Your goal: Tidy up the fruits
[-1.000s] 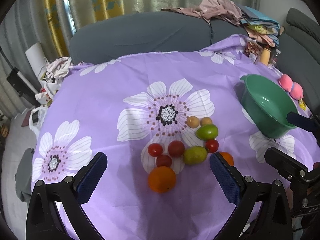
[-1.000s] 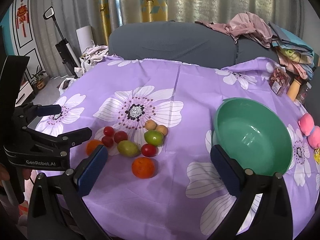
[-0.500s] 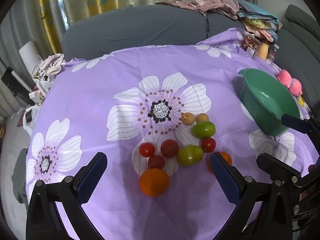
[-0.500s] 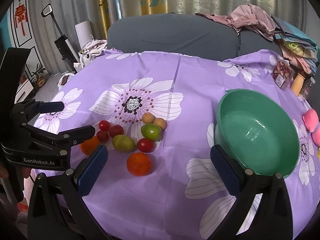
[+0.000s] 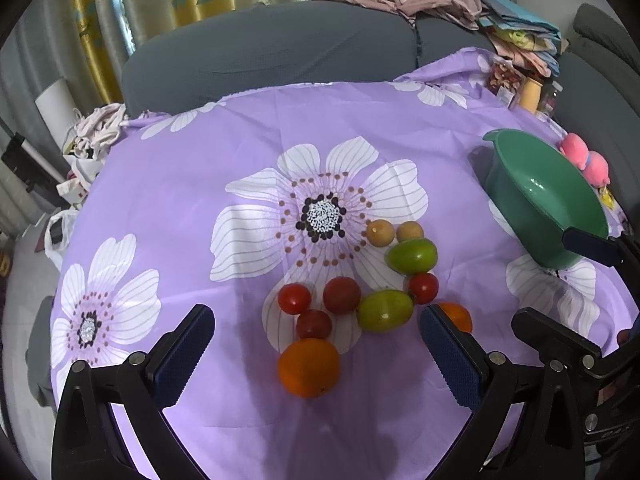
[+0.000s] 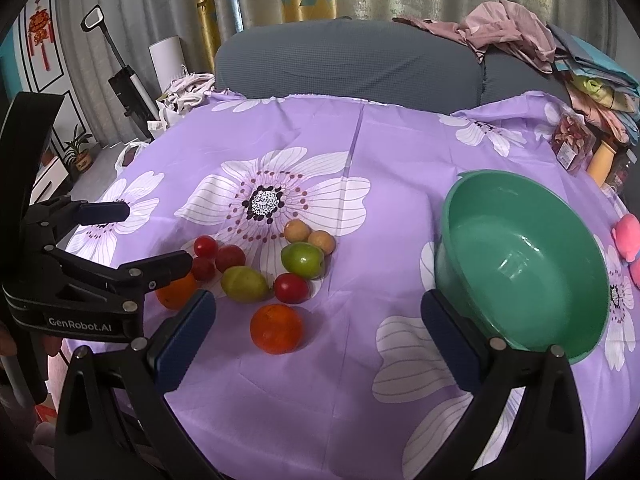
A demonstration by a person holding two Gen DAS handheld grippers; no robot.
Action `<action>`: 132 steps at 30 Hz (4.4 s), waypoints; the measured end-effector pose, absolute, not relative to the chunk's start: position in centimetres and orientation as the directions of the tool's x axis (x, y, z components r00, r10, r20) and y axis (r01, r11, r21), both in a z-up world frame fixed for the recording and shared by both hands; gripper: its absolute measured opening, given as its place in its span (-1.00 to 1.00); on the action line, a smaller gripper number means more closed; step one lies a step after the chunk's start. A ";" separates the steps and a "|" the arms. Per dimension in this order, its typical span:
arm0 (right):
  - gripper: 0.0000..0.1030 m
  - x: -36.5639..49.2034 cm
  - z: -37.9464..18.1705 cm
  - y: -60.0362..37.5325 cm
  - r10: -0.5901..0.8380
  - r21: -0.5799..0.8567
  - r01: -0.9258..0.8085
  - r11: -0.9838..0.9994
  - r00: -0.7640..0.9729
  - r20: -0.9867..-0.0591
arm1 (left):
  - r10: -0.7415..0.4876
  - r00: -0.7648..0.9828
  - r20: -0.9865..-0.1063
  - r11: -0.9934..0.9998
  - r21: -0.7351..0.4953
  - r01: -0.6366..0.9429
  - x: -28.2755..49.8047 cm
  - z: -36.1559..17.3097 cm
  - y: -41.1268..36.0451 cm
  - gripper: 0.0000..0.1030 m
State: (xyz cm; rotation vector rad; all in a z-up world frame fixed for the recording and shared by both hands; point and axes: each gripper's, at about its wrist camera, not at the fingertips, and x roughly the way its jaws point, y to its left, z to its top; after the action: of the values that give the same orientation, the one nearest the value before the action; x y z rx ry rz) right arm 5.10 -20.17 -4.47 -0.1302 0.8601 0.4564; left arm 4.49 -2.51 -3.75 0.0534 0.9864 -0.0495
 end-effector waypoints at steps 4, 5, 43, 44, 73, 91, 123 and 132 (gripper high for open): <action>1.00 5.2 -4.6 -20.1 0.334 0.072 -0.436 0.897 0.562 -0.757 | -0.018 0.550 -0.835 0.997 0.024 0.068 4.6 -4.0 -2.5 0.98; 1.00 5.3 -4.7 -20.1 0.333 0.072 -0.435 0.897 0.561 -0.757 | -0.018 0.549 -0.836 0.997 0.024 0.069 4.6 -4.0 -2.5 0.98; 0.95 5.3 -7.7 -20.2 0.372 0.121 -0.477 0.870 0.476 -0.797 | -0.367 0.409 -0.835 0.930 -0.325 0.171 5.3 -6.1 -2.5 0.98; 0.92 5.2 -8.1 -20.3 0.375 0.127 -0.479 0.868 0.467 -0.801 | -0.396 0.391 -0.831 0.918 -0.353 0.180 5.3 -6.4 -2.6 0.98; 0.23 6.7 -12.8 -19.3 0.487 0.275 -0.508 0.816 0.350 -0.800 | -0.498 0.226 -0.837 0.851 -0.423 0.311 6.7 -9.4 -6.9 0.15; -0.16 5.9 -12.7 -18.6 0.470 0.221 -0.549 0.806 0.366 -0.803 | -0.486 0.172 -0.857 0.853 -0.421 0.309 7.4 -10.6 -7.8 -0.14; -0.16 7.3 -4.2 -26.8 0.419 0.156 -0.421 0.893 0.653 -0.631 | -0.518 0.291 -0.804 0.778 -0.302 0.550 11.0 -0.7 -18.0 -0.14; -0.16 9.5 -3.9 -30.3 0.360 0.152 -0.343 0.927 0.699 -0.618 | -0.547 0.250 -0.799 0.737 -0.319 0.596 13.0 -0.4 -21.1 -0.14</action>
State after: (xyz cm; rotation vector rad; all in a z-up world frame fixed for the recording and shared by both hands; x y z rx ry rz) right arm 9.48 -30.30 -3.86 0.0259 0.6936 0.3914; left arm 13.00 -21.12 -0.44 0.0529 1.0641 -0.7787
